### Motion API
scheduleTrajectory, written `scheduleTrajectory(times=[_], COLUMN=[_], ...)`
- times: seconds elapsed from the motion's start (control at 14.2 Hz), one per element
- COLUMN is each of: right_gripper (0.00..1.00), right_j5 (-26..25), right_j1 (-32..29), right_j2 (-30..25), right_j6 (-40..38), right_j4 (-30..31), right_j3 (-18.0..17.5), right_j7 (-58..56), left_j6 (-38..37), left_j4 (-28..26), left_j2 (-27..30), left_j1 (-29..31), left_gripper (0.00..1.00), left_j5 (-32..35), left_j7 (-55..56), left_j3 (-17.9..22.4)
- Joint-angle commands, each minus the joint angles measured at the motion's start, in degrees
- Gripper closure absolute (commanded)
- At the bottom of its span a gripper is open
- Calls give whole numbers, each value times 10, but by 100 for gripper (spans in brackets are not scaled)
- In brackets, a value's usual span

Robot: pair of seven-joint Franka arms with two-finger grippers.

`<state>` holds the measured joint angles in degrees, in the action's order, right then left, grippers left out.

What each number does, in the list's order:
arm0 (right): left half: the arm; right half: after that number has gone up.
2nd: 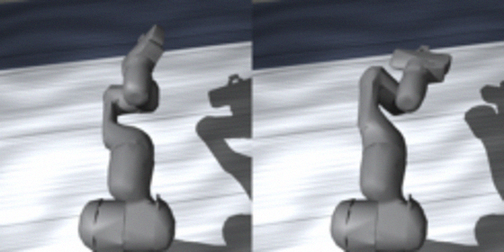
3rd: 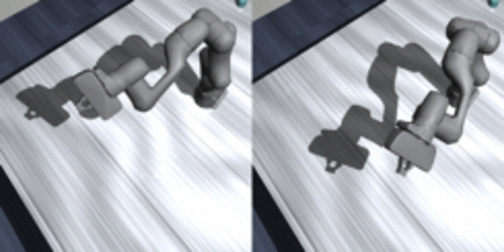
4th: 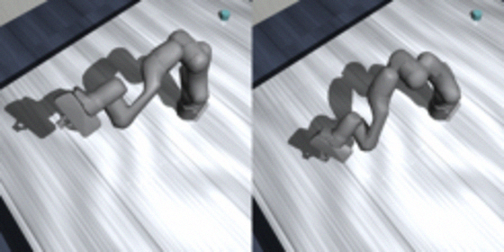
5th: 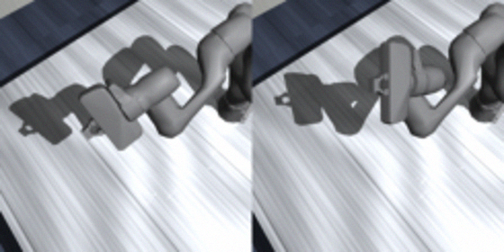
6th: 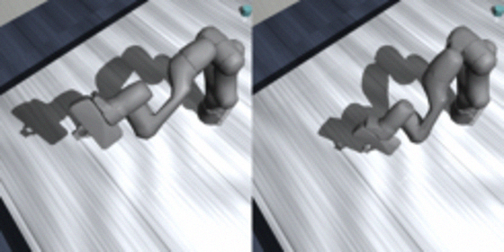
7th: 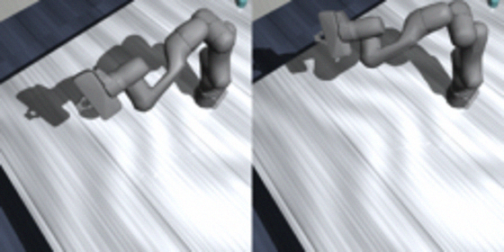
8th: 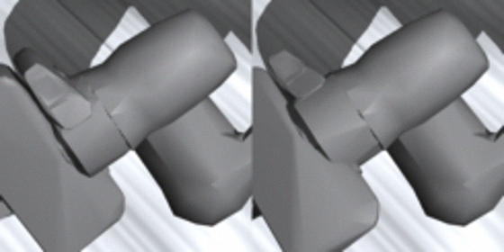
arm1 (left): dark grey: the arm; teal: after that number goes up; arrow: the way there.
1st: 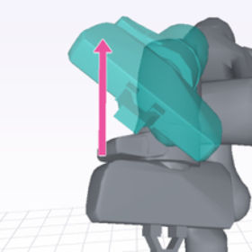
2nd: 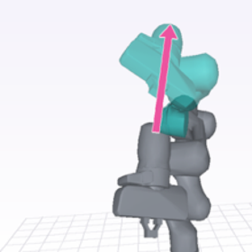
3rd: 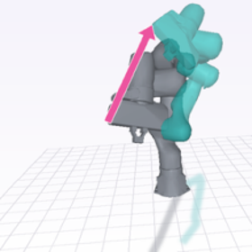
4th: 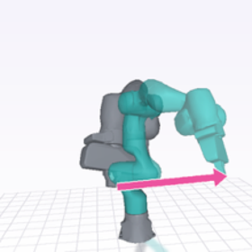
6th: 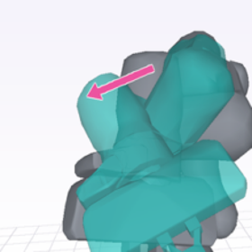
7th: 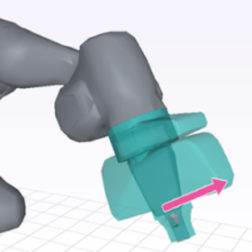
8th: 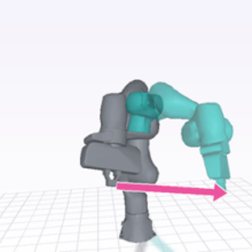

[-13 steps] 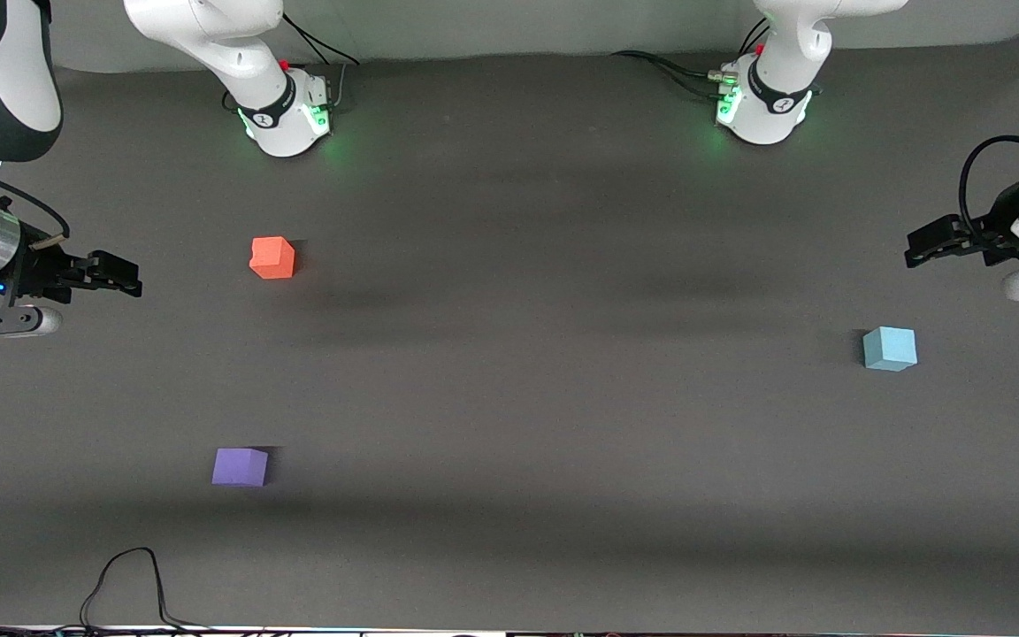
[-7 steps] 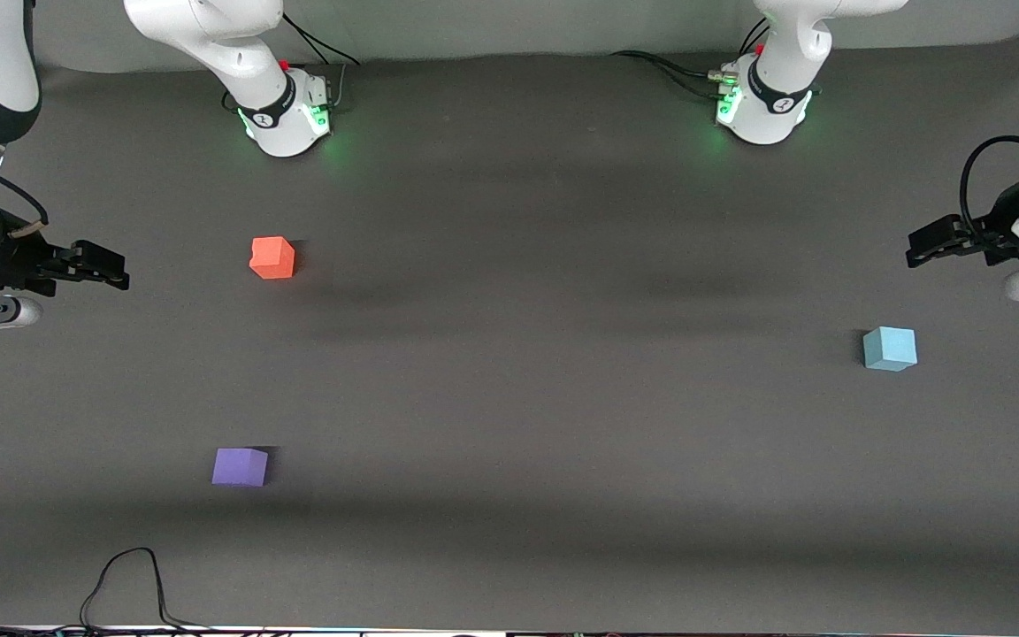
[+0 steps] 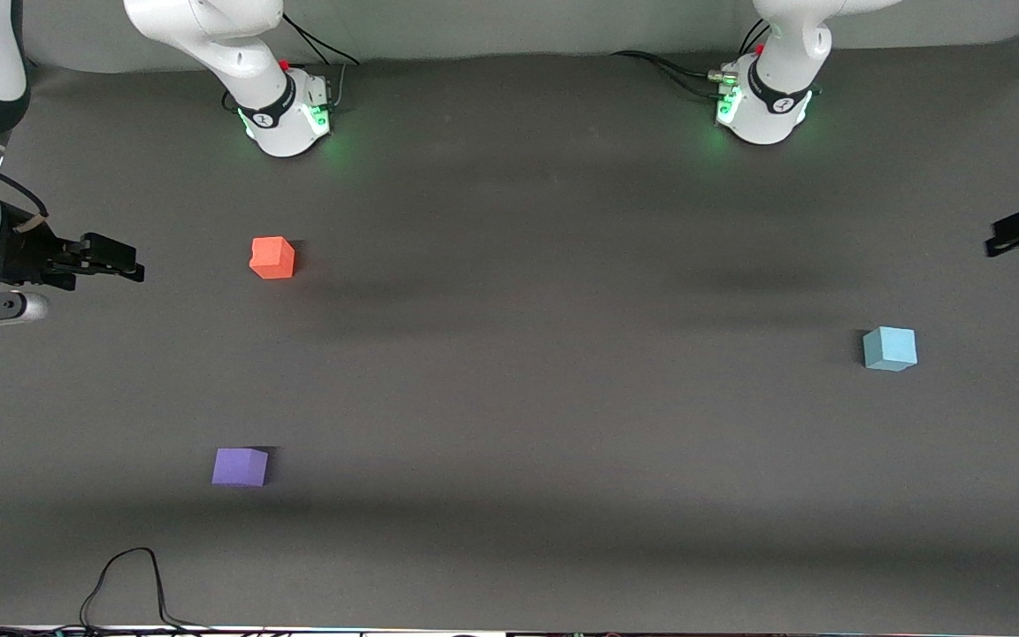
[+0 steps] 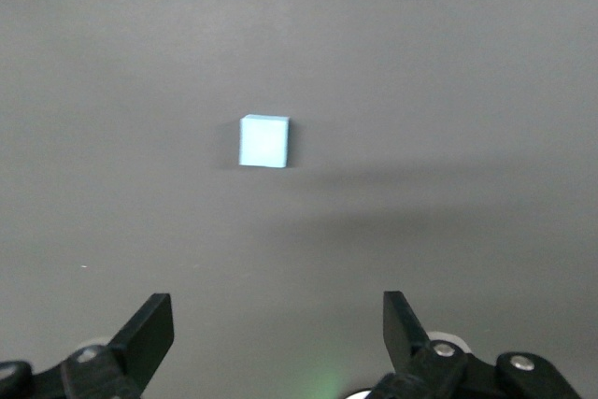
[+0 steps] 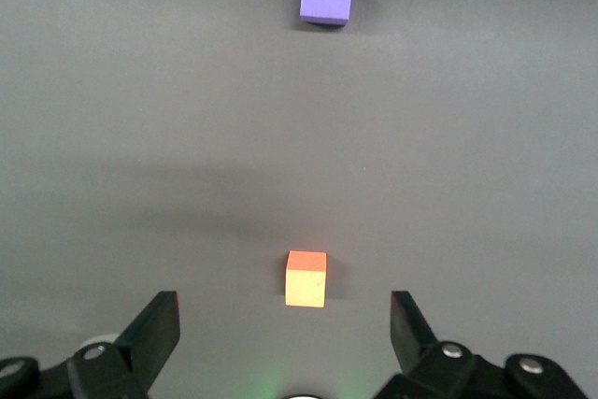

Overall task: Place blue block between orange and purple blocks
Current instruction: 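Move the left gripper toward the light blue cube, then lower the left gripper and grasp the light blue cube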

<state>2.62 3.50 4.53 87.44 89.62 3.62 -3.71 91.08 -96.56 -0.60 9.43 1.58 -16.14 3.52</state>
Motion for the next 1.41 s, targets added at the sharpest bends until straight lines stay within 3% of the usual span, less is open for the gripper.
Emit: scheduleTrajectory(times=[0.0,0.21,0.56,0.78,1.34], right_gripper=[0,0,0,0,0], right_j5=[9,8,8,12,12], right_j1=[-2,1,-1,2,4], right_j2=[7,7,8,9,20], right_j6=[-15,-16,-17,-12,-10], right_j4=[-20,-18,-21,-22,-20], right_j3=[6,5,4,4,4], right_j7=[-9,-10,-12,-11,-28], left_j6=[35,76,252,383,620], left_j4=[-46,-85,-213,-276,-289], left_j2=[27,31,11,-36,-223], left_j1=[35,31,24,25,19], left_gripper=[0,0,0,0,0], left_j5=[4,4,3,3,3], left_j7=[-49,-49,-47,-50,-67], left_j3=[-5,-7,-10,-11,-11])
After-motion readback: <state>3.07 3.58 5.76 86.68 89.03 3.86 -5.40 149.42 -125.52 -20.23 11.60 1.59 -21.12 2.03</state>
